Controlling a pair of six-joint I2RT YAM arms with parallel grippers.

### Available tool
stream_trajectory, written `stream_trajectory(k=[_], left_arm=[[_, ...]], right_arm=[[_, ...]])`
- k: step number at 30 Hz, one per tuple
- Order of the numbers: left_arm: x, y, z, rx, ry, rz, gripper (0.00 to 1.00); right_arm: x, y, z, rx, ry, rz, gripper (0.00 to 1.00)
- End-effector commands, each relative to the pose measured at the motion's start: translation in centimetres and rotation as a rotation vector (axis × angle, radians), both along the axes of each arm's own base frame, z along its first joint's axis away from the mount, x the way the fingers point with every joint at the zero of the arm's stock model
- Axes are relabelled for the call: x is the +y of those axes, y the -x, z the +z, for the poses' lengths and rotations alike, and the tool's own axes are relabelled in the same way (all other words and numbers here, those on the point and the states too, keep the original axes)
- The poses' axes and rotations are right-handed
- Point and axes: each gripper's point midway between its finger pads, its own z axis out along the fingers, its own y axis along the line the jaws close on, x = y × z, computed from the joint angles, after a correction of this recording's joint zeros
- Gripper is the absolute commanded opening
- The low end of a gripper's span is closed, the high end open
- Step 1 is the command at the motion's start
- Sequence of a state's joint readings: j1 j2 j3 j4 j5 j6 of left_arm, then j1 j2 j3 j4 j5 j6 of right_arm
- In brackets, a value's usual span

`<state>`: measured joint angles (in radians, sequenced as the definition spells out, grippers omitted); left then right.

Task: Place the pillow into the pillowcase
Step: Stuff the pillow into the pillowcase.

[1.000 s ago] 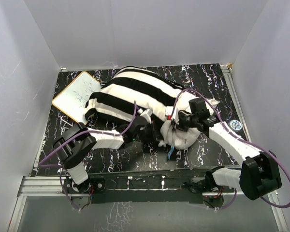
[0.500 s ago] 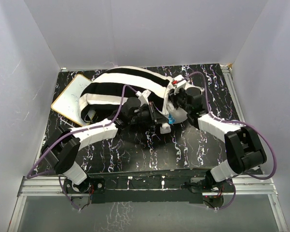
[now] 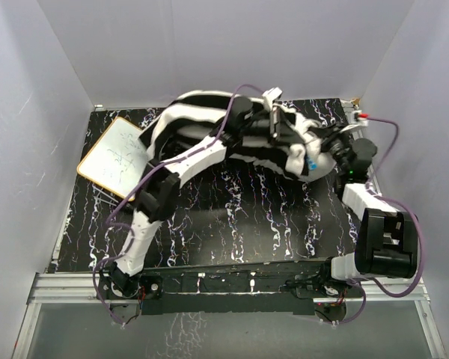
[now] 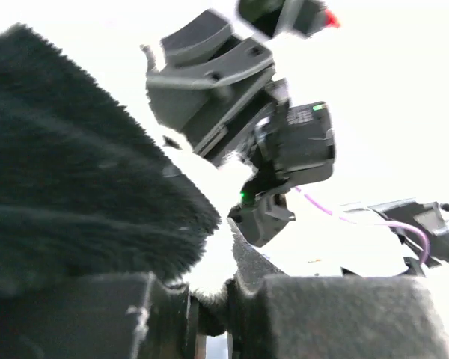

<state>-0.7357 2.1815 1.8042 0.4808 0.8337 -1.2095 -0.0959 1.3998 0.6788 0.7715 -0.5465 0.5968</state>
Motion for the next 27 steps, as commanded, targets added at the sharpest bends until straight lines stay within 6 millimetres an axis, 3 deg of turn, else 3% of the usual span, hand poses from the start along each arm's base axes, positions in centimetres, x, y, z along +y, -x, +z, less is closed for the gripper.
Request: stream_trajectory(k=[1, 3, 6, 8, 12, 15, 19, 21, 24, 27], left_arm=[[-3.9, 2.1, 9.4, -0.169, 0.176, -0.187, 0.0], [-4.7, 1.3, 11.0, -0.178, 0.26, -0.175, 0.0], [-4.5, 1.8, 11.1, -0.159, 0.289, -0.201, 0.0], [-3.6, 2.5, 9.2, -0.137, 0.245, -0.217, 0.0], [2.6, 3.0, 5.8, -0.114, 0.159, -0.147, 0.0], [9.1, 3.2, -0.2, -0.022, 0.019, -0.029, 0.0], [16.3, 6.0, -8.6, 0.111, -0.185, 0.078, 0.01], [18.8, 8.1, -12.4, 0.136, -0.333, 0.118, 0.11], [21.5, 10.2, -14.6, 0.139, -0.467, 0.187, 0.27], [23.2, 11.6, -14.0, 0.116, -0.474, 0.259, 0.37]], right_arm=[[0.0, 3.0, 9.1, -0.154, -0.137, 0.158, 0.08], [-1.6, 3.0, 10.7, -0.185, -0.128, 0.119, 0.08], [-2.7, 2.4, 11.8, -0.206, -0.065, 0.078, 0.08], [-1.7, 1.7, 11.1, -0.187, 0.031, 0.086, 0.08], [2.9, 1.9, 6.5, -0.133, 0.243, 0.166, 0.08], [8.1, 2.8, 1.8, -0.103, 0.416, 0.257, 0.08], [17.3, 8.0, -3.5, -0.147, 0.616, 0.487, 0.08], [19.3, 9.3, -5.0, -0.146, 0.66, 0.549, 0.08], [20.8, 9.9, -6.6, -0.127, 0.69, 0.607, 0.08], [22.0, 10.7, -7.6, -0.139, 0.72, 0.656, 0.08]])
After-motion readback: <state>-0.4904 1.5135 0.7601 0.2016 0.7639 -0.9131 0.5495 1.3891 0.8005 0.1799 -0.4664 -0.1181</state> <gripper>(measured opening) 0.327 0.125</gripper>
